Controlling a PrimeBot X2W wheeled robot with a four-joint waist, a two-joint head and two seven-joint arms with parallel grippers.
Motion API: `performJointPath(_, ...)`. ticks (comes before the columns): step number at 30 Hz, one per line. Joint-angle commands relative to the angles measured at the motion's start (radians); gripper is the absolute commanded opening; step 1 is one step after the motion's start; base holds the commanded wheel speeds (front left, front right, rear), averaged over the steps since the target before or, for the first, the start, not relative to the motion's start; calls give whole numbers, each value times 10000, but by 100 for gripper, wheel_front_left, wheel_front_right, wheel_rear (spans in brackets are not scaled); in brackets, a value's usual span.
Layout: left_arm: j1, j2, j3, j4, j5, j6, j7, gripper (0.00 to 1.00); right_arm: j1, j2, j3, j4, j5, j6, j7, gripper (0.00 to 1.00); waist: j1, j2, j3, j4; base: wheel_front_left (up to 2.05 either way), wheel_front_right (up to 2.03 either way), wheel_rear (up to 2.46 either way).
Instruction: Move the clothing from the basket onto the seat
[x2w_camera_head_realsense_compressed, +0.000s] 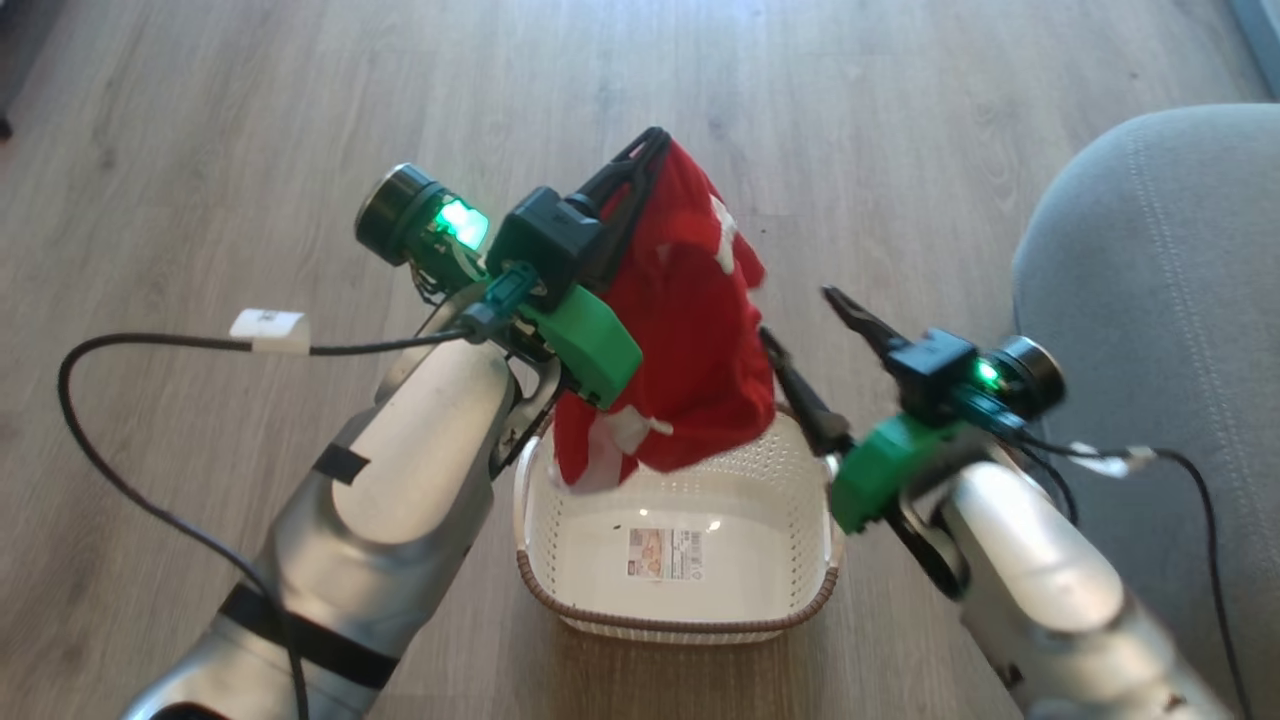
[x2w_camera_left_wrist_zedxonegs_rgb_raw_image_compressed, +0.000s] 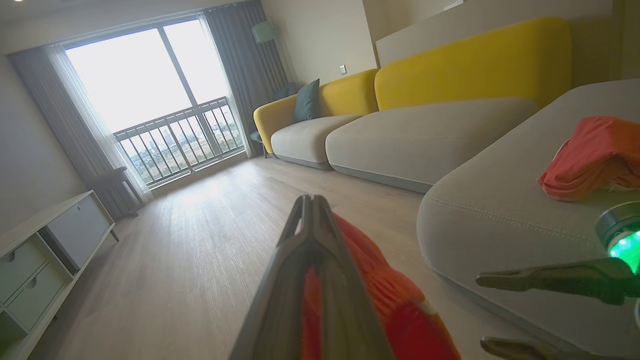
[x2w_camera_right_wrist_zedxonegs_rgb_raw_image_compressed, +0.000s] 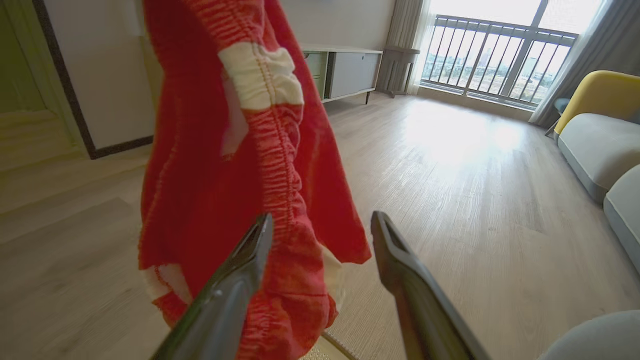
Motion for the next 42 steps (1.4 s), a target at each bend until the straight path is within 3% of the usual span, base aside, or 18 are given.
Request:
performJointPath(1,-629,69,237,-422,-46,11,-53,0,-658,20,488,0,161,-2,-59,100,0,0,29,98,0,0,0)
performJointPath(12,-711,19,-333,-658,-252,-22,-53,0,-2880,626,2297,2395,871,-2,-62,100,0,0,210,761,0,0,0)
performJointPath(13,-712,17,-383,-676,-272,-21,-53,0,-3028,682,2408,2604,972,-2,-62,88,0,0,232,818,0,0,0)
performJointPath(15,-704,14,-485,-695,-302,-13,-53,0,-3240,771,2601,2906,1220,-2,-63,0,0,0,257,928,0,0,0)
performJointPath(26,-434,39,-460,-267,-512,55,-53,0,-3299,799,2368,2590,1711,-2,-64,0,0,0,446,707,0,0,0)
performJointPath(27,-406,49,-412,-255,-524,54,-53,30,-3254,775,2333,2540,1722,-2,-64,0,0,0,484,633,0,0,0)
performJointPath(28,-406,49,-412,-255,-524,54,-53,30,-3254,775,2333,2540,1722,-2,-64,0,0,0,484,633,0,0,0)
performJointPath(29,-378,73,-388,-251,-493,50,-53,74,-3217,753,2306,2477,1723,-2,-64,0,0,0,519,560,0,0,0)
performJointPath(30,-328,92,-361,-201,-496,33,-53,100,-3180,721,2271,2417,1719,-2,-64,0,0,0,555,487,0,0,0)
performJointPath(42,214,374,133,33,-323,-33,-53,100,-2651,355,1357,1383,1880,-2,-64,0,0,0,903,-648,0,0,0)
